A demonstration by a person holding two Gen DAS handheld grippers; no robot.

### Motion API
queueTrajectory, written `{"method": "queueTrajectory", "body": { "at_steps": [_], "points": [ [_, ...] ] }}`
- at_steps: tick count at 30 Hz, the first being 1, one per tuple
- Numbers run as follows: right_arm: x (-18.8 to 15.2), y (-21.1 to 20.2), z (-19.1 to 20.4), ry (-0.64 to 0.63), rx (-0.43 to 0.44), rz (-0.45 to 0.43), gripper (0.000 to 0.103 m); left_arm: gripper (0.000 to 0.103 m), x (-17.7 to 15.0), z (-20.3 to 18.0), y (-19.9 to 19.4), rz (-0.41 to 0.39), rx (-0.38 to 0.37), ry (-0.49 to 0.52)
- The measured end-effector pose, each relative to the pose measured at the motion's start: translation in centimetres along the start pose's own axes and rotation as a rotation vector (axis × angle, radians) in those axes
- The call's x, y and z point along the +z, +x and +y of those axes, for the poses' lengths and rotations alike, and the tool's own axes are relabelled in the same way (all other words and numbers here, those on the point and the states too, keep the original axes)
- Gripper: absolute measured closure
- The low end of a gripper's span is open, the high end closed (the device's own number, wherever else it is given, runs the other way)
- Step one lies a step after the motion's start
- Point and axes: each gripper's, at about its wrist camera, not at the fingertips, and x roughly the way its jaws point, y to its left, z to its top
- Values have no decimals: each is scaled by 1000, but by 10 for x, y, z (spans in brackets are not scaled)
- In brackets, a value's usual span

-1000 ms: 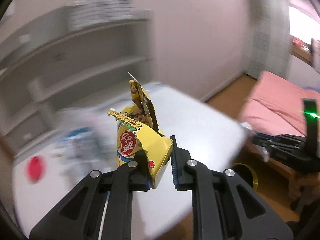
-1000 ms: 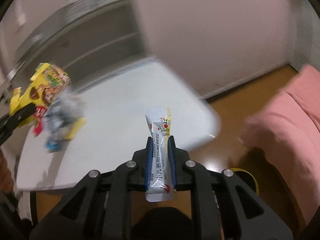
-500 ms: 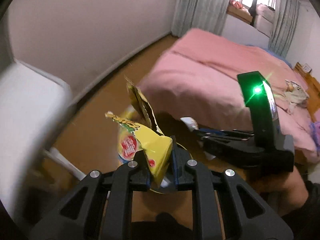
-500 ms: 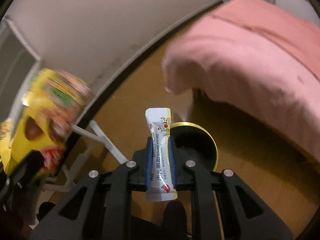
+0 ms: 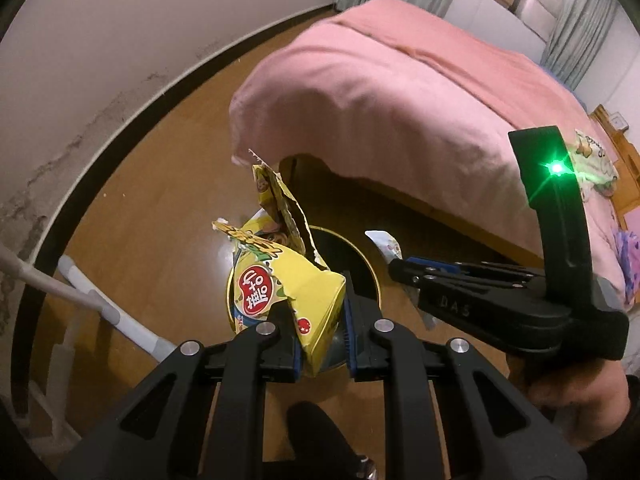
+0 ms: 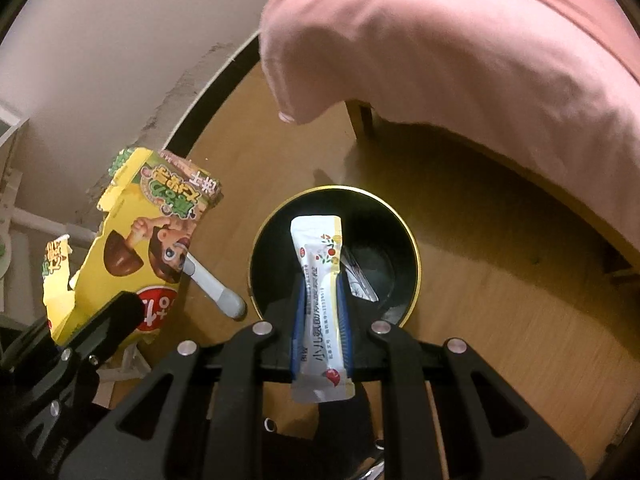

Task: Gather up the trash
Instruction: 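Carry both items over the black bin and open both tools to drop them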

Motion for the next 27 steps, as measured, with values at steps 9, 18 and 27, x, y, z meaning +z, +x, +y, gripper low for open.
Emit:
{"method": "queueTrajectory", "body": {
  "at_steps": [9,18,27],
  "points": [
    [-3,16,-16,39,11,14,87,48,1,-2,17,41,-19,11],
    [-1,14,-23,49,26,21,86,44,2,4,14,42,-9,-6],
    [3,-9,-11,12,13,-31,42,29,6,1,-23,-9,9,8]
  ]
}}
